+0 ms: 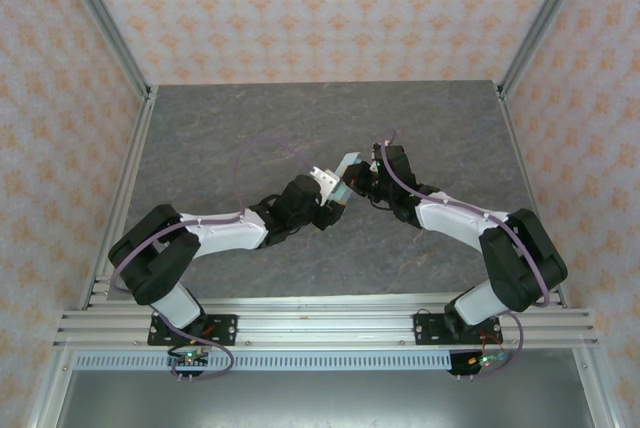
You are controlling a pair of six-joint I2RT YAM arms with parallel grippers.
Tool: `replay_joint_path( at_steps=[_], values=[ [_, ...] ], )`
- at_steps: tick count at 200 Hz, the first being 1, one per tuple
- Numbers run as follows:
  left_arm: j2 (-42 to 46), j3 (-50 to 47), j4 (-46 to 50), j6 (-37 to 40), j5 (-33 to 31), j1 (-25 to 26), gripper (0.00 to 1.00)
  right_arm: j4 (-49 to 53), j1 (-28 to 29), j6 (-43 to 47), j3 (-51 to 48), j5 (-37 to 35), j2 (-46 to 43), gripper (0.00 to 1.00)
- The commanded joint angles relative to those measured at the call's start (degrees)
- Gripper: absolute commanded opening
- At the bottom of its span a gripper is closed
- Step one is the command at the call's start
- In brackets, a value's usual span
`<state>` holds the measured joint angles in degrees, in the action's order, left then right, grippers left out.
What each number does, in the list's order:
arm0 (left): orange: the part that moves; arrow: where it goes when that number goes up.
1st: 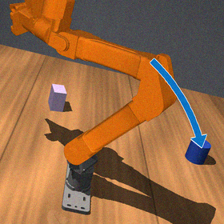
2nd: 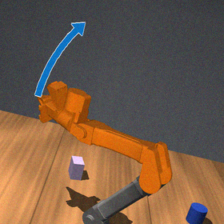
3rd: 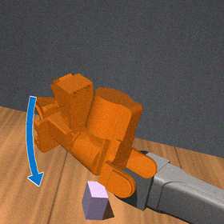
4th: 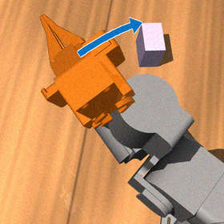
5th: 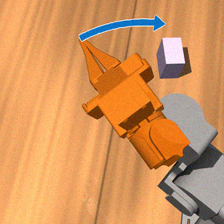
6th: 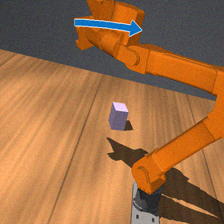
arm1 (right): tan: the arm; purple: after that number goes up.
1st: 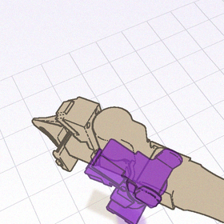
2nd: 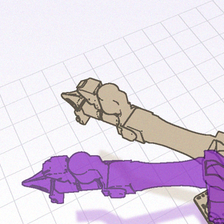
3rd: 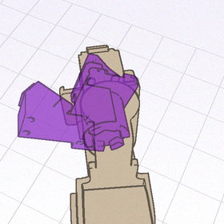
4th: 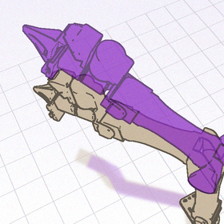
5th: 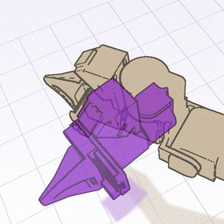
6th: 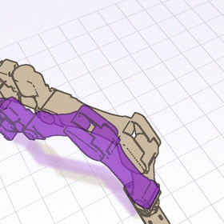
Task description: Fold the paper box
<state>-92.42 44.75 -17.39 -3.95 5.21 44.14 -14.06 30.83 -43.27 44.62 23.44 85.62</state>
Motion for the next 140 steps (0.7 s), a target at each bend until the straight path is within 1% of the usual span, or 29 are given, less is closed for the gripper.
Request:
replay_joint_path(
  at_steps=[1, 15, 31, 53, 59, 74, 88, 114, 140],
  values=[
    [1.88, -1.38, -3.02, 2.08, -2.39, -0.25, 0.50, 4.76, 0.09, 3.43, 0.71, -3.29, -1.44, 0.13],
    [3.17, -2.55, -3.09, 3.13, -1.98, -0.84, 0.48, 6.00, -0.04, 5.22, 1.53, -4.04, -2.89, 0.23],
    [4.78, -3.88, -2.89, 4.03, -0.97, -2.14, 0.46, 7.73, -0.16, 9.09, 2.98, -4.41, -5.26, 0.32],
    [8.24, -5.93, -2.68, 5.22, 2.71, -5.35, 0.42, 10.31, -0.72, 17.66, 5.21, -3.70, -9.63, 0.41],
    [9.31, -6.31, -2.49, 5.75, 4.63, -6.43, 0.40, 11.05, -0.89, 20.55, 5.74, -3.39, -10.85, 0.43],
    [11.29, -5.57, -0.33, 7.35, 10.84, -9.39, 0.36, 12.79, -2.32, 28.40, 7.10, -2.31, -13.01, 0.45],
    [12.70, -3.90, 3.22, 9.44, 15.01, -11.06, 0.32, 13.57, -4.51, 35.57, 8.67, 2.04, -13.47, 0.48],
    [13.98, 0.50, 10.26, 13.87, 18.79, -13.15, 0.28, 15.94, -7.51, 48.68, 12.65, 6.85, -11.67, 0.48],
    [13.63, 6.14, 20.94, 19.14, 23.07, -16.08, 0.27, 15.08, -10.26, 58.31, 13.84, 13.46, -10.18, 0.48]
  ],
)
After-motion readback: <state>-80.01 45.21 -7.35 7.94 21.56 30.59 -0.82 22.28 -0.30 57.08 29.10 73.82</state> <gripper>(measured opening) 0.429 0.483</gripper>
